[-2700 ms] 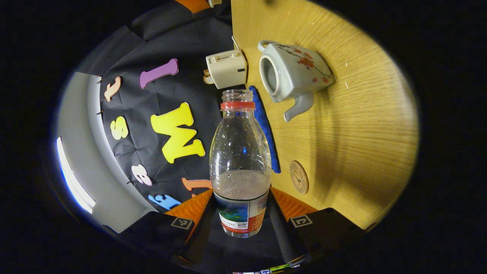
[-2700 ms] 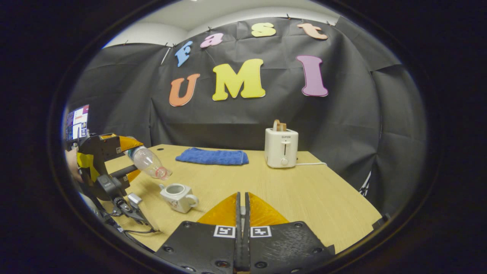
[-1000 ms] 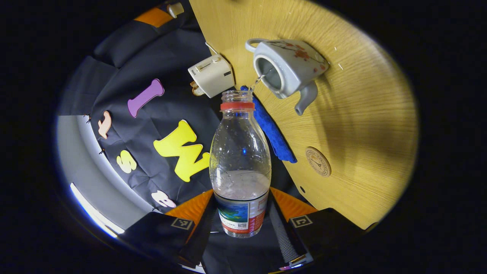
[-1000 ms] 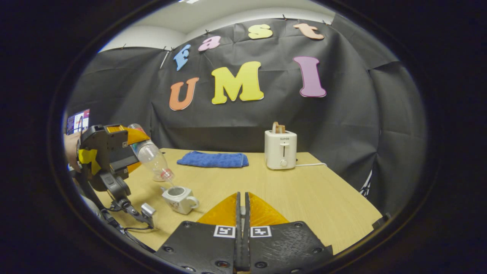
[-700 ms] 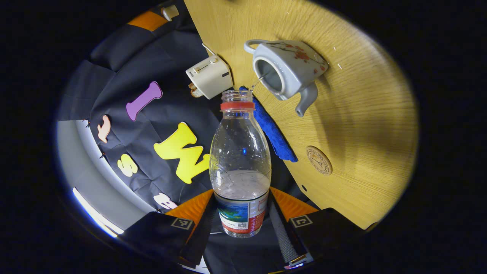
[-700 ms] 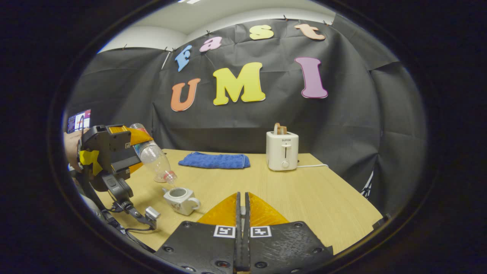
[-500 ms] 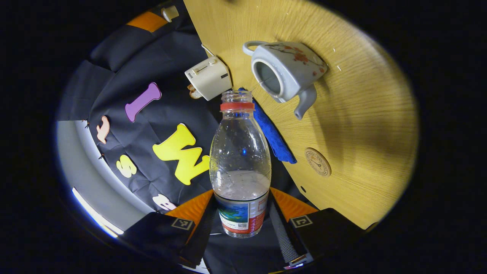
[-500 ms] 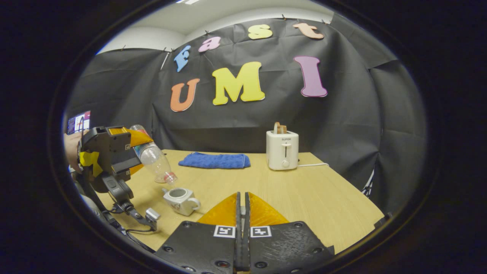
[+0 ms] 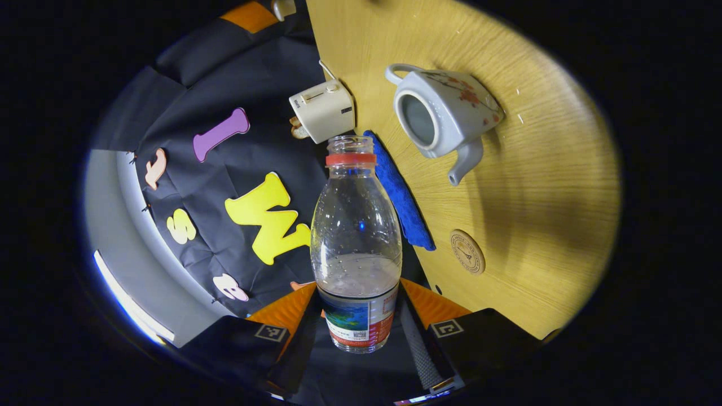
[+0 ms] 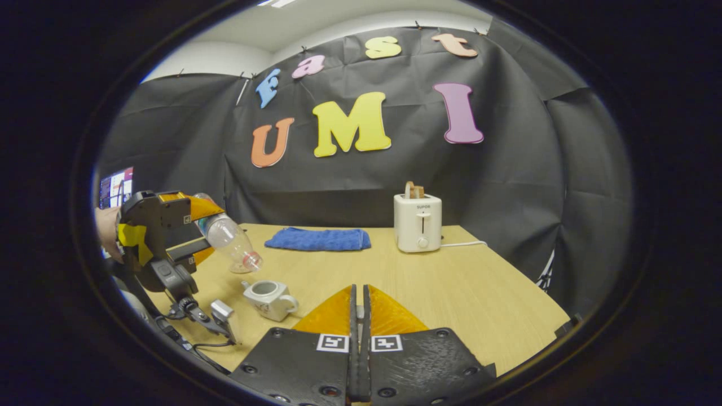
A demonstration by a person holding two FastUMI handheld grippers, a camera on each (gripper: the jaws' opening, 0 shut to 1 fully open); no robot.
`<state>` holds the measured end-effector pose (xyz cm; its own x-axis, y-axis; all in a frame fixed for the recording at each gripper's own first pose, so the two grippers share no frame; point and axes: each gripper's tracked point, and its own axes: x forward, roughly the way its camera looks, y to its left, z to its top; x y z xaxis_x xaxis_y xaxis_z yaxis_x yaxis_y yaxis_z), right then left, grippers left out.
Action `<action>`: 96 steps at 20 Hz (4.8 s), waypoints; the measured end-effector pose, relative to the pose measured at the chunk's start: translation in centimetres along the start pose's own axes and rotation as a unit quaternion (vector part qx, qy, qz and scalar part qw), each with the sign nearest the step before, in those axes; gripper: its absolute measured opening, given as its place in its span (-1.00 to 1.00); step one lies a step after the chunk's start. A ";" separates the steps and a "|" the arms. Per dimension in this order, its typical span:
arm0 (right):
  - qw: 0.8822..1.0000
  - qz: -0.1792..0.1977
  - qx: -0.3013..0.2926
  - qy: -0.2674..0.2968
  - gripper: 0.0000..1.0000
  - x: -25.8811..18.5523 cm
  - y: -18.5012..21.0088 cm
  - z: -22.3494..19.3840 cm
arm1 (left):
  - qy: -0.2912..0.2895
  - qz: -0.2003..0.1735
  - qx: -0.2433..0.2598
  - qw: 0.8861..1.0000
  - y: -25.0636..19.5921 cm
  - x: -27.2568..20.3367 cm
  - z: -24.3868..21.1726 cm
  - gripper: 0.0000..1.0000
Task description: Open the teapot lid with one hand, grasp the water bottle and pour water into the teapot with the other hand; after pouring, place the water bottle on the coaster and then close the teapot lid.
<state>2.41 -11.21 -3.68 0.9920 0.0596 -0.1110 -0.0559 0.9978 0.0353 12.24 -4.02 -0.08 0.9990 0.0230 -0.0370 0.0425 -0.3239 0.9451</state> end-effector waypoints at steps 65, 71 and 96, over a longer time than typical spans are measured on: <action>0.999 0.033 -0.032 0.006 -1.00 2.0 7.2 0.9 | 0.055 -0.120 -0.837 0.531 -9.0 3.9 -6.5 1.00; 0.994 0.102 -0.030 -0.017 -1.00 5.9 12.3 2.2 | 0.034 -0.039 -0.822 0.567 -5.6 -2.0 -9.3 1.00; 0.990 0.137 -0.042 0.007 -1.00 10.1 15.8 -2.7 | 0.000 0.017 -0.800 0.599 -0.7 -6.0 -9.1 0.97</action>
<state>11.20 5.20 -6.91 0.9367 0.3277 -0.1231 -0.3321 0.9431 -0.0162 6.14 4.67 2.48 0.9990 0.0429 -0.0095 -0.0424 0.9980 0.0459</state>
